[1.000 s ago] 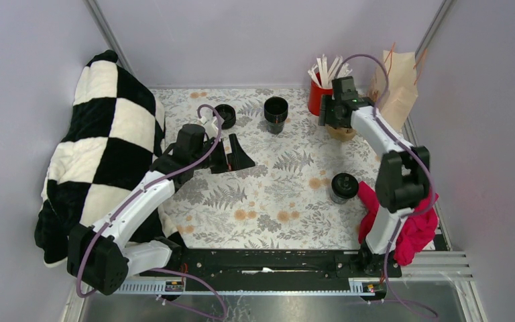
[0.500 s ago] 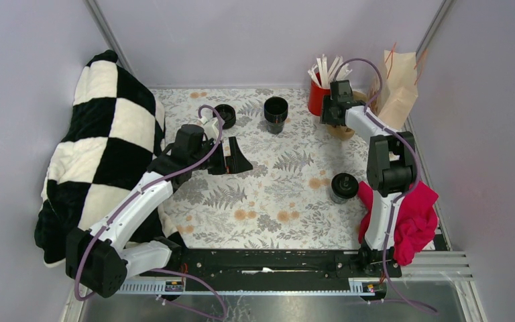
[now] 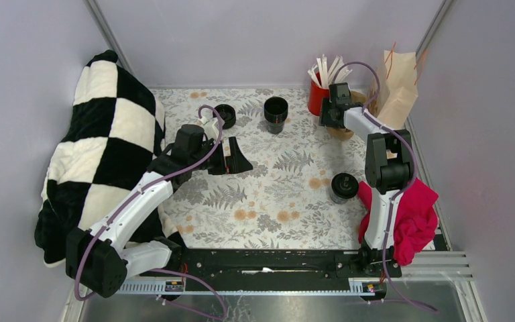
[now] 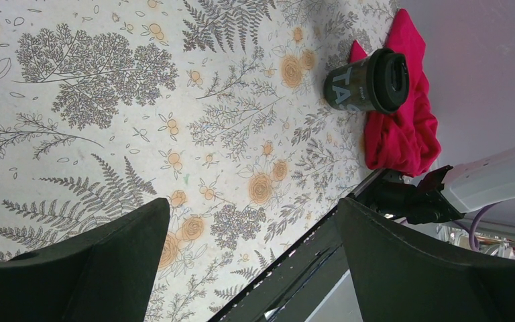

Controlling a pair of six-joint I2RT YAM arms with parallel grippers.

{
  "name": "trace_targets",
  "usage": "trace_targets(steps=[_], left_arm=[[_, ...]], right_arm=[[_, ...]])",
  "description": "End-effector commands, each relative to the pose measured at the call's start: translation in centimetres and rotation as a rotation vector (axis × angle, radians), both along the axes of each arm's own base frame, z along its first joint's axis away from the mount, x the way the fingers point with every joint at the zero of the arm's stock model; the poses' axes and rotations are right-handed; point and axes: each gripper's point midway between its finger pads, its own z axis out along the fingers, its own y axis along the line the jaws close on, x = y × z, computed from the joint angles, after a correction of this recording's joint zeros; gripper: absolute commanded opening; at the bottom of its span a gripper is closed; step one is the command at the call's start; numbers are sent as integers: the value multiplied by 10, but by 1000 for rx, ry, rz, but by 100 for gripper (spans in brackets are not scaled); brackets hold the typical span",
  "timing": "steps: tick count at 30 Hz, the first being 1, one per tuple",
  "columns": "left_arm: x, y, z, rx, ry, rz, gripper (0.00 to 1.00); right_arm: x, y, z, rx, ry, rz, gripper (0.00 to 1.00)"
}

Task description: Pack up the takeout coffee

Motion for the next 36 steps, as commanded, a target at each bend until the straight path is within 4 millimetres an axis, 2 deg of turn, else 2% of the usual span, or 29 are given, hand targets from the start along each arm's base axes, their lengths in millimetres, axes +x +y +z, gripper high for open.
trace_targets(steps=[1, 6, 9, 13, 23, 31, 36], left_arm=[[6, -7, 18, -42, -57, -11, 99], [5, -7, 20, -52, -57, -10, 99], [6, -7, 21, -54, -58, -10, 99], [4, -9, 19, -66, -50, -14, 99], [2, -9, 19, -74, -51, -11, 99], [2, -8, 18, -73, -48, -11, 99], [2, -9, 19, -80, -48, -12, 99]], right_arm=[[11, 0, 37, 34, -97, 1, 56], [10, 0, 43, 76, -106, -7, 48], [9, -1, 46, 95, -109, -9, 55], [6, -3, 49, 133, -112, -17, 54], [7, -5, 44, 154, -99, -5, 25], [1, -4, 60, 159, -103, 22, 17], [-3, -7, 72, 145, -107, 18, 17]])
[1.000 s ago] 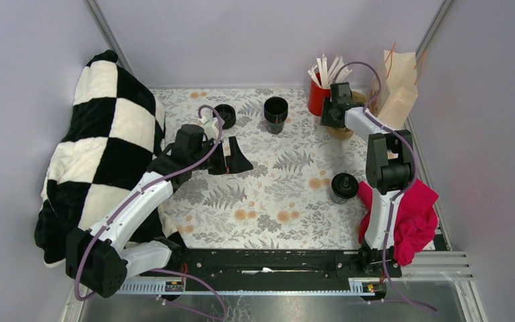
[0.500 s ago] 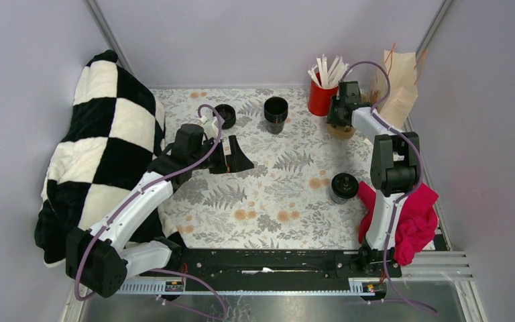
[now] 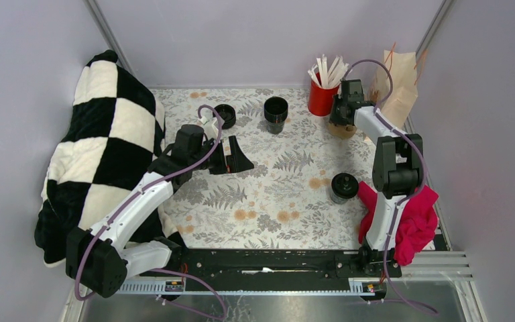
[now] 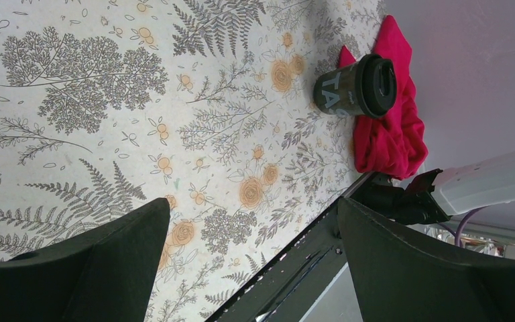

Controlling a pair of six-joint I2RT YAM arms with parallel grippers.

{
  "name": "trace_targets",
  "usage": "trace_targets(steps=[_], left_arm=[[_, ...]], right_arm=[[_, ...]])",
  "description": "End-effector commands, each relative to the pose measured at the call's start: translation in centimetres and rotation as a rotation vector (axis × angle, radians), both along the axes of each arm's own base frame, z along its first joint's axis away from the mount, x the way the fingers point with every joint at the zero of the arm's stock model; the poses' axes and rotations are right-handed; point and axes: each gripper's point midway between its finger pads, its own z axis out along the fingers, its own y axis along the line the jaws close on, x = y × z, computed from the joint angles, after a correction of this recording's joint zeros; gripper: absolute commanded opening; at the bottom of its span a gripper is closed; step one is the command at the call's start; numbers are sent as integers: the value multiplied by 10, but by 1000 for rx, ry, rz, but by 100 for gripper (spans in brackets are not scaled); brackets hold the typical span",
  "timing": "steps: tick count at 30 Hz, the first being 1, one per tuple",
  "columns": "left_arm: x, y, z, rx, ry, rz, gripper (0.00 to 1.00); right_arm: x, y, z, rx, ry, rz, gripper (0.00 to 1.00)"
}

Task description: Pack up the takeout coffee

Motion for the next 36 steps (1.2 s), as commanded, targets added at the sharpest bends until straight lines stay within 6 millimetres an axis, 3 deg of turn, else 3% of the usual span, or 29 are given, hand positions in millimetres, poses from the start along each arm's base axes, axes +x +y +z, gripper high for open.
trace_targets(steps=[1, 4, 10, 20, 28, 36], left_arm=[[1, -5, 15, -46, -52, -15, 99], [1, -6, 15, -50, -53, -15, 99], [2, -6, 16, -53, -54, -15, 99], [3, -7, 17, -58, -54, -11, 99], [5, -7, 17, -58, -55, -6, 99], [4, -6, 16, -57, -55, 1, 99]], right_arm=[[1, 0, 49, 9, -83, 16, 17], [-2, 0, 55, 14, -89, 10, 16], [-3, 0, 71, 11, -114, 15, 0], [-15, -15, 77, -168, -61, 13, 0], [-26, -17, 95, -457, -75, -19, 0], [-30, -10, 99, -683, -69, 38, 0]])
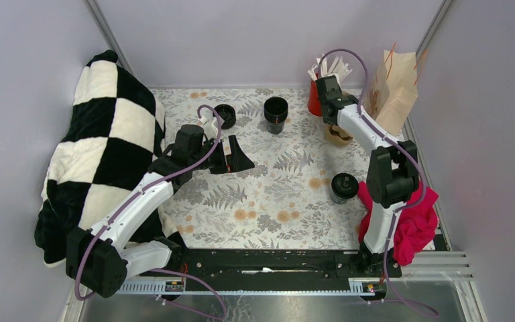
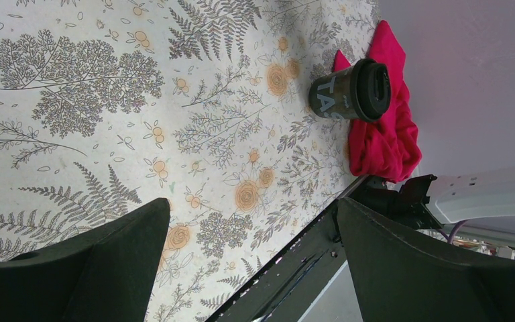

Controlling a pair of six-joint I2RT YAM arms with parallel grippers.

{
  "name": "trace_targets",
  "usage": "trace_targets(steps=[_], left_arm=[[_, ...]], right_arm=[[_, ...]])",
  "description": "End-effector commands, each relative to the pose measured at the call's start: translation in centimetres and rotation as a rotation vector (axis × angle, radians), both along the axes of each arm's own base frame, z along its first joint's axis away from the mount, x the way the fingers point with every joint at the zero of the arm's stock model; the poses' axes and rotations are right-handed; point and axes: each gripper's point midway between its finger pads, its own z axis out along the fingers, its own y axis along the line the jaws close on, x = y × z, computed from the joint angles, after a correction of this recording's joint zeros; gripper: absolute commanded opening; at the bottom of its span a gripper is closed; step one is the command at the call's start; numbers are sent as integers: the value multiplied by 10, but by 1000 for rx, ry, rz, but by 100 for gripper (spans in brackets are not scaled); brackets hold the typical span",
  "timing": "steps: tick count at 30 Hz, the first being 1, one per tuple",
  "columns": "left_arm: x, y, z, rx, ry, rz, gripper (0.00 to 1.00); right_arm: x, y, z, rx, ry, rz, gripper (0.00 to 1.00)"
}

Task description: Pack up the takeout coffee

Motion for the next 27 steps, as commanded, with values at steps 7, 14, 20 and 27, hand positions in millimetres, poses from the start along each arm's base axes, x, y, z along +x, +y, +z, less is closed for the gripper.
trace_targets(steps=[7, 14, 20, 27], left_arm=[[4, -5, 13, -40, -54, -11, 99], [3, -5, 13, -40, -53, -13, 99], [5, -6, 12, -35, -58, -17, 99], [6, -7, 15, -42, -63, -19, 99]], right_arm=[[5, -6, 23, -486, 34, 156, 0], [4, -12, 44, -567, 53, 184, 0], [-12, -9, 73, -453, -18, 150, 0], [-32, -4, 83, -334, -27, 134, 0]])
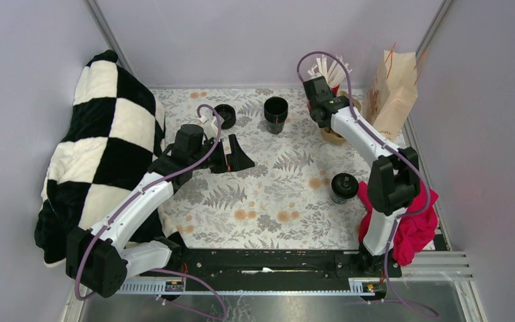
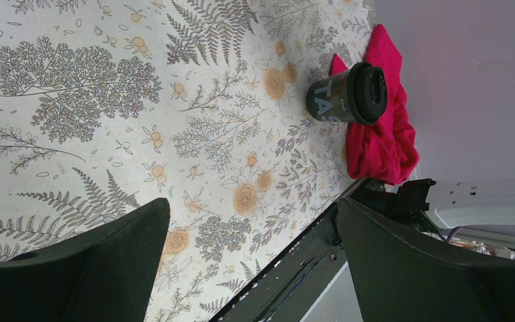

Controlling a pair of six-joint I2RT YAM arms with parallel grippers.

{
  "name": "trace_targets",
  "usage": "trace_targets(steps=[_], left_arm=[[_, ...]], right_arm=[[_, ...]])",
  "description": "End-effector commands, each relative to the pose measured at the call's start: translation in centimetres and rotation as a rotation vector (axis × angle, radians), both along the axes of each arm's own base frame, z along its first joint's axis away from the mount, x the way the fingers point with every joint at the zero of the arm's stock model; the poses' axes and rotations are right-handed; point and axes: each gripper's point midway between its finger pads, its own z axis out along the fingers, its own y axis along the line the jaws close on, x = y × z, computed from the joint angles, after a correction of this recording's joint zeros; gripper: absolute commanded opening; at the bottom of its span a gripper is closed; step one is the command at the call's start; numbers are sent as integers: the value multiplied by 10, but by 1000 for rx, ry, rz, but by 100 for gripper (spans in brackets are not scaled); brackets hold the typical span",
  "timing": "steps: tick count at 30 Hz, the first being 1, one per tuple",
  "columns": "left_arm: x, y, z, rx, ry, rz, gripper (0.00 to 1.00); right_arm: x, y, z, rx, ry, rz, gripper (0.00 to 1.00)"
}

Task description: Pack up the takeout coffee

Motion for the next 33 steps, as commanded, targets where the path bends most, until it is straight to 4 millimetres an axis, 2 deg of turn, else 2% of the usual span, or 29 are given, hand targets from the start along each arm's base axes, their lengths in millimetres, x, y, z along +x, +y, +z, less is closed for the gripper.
trace_targets(steps=[1, 6, 12, 14, 18, 22, 29, 33], left_arm=[[3, -6, 13, -35, -52, -20, 99], [3, -5, 17, -39, -60, -14, 99], [4, -3, 24, -27, -82, -13, 99], [5, -2, 27, -23, -94, -14, 99], [3, -4, 38, -40, -118, -35, 99], [-3, -9, 58, -97, -153, -73, 99], [-16, -21, 114, -251, -253, -176, 98], [-12, -11, 146, -216, -355, -170, 97]], right_arm=[[-14, 4, 32, 122, -72, -20, 0], [-30, 10, 37, 226, -90, -23, 0], [-51, 19, 60, 371, -142, 22, 0], [-62, 27, 65, 442, -139, 46, 0], [-92, 53, 74, 644, -121, 149, 0], [-127, 85, 86, 845, -106, 326, 0], [-182, 128, 130, 1106, -134, 632, 0], [-209, 143, 146, 1186, -102, 771, 0]])
